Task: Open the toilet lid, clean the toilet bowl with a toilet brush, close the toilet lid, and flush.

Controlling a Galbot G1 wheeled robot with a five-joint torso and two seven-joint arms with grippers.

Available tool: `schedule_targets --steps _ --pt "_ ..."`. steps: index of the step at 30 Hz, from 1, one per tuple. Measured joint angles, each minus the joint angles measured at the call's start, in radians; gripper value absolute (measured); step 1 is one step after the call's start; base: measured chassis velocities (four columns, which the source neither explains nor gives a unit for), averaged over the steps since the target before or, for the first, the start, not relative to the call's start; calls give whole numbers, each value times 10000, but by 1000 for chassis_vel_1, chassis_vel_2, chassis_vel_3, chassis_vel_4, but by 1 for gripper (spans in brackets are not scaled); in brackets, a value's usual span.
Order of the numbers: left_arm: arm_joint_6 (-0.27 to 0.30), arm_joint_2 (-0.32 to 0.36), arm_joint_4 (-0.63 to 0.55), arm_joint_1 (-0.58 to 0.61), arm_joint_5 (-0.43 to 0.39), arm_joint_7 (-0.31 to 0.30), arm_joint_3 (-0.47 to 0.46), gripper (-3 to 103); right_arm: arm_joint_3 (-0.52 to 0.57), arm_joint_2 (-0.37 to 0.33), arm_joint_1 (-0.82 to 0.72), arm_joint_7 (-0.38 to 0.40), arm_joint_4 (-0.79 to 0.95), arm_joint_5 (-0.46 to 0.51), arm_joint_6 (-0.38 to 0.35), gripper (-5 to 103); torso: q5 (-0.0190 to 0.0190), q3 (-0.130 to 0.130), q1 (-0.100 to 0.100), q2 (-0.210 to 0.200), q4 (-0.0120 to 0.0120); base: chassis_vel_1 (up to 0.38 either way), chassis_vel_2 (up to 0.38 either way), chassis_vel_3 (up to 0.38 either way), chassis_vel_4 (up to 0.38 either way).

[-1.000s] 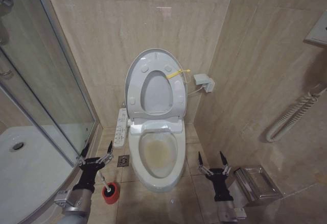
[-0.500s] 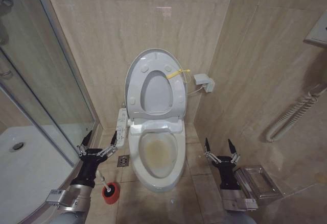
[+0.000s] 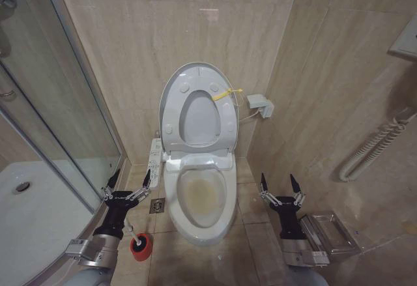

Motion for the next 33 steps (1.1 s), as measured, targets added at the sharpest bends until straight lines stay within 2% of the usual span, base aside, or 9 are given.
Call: schedule_targets --steps 7,19,20,22,24,33 --pt "-6 -25 203 -86 35 20 120 100 95 -43 175 69 -174 92 -52 100 0 0 0 0 1 -89 93 92 -97" --pt "-70 28 312 -146 39 32 104 100 155 -43 390 170 -467 99 -36 100 2 4 11 -3 1 -213 225 224 -226" --pt "-72 35 332 -164 38 33 104 100 152 -49 409 179 -487 97 -38 100 -1 4 13 -4 -7 -147 153 -7 -97" --pt "-73 36 336 -169 37 33 104 100 151 -62 430 183 -501 96 -40 100 -3 3 12 -3 -8 -123 121 -7 -97" --pt "-74 37 343 -174 35 34 104 100 148 -115 509 195 -553 95 -52 100 5 4 9 -4 6 -50 44 22 -24" --pt "-64 27 340 -234 64 -39 -27 100 96 -291 611 146 -652 182 -62 100 1 -2 -7 2 -4 26 -35 -35 31"
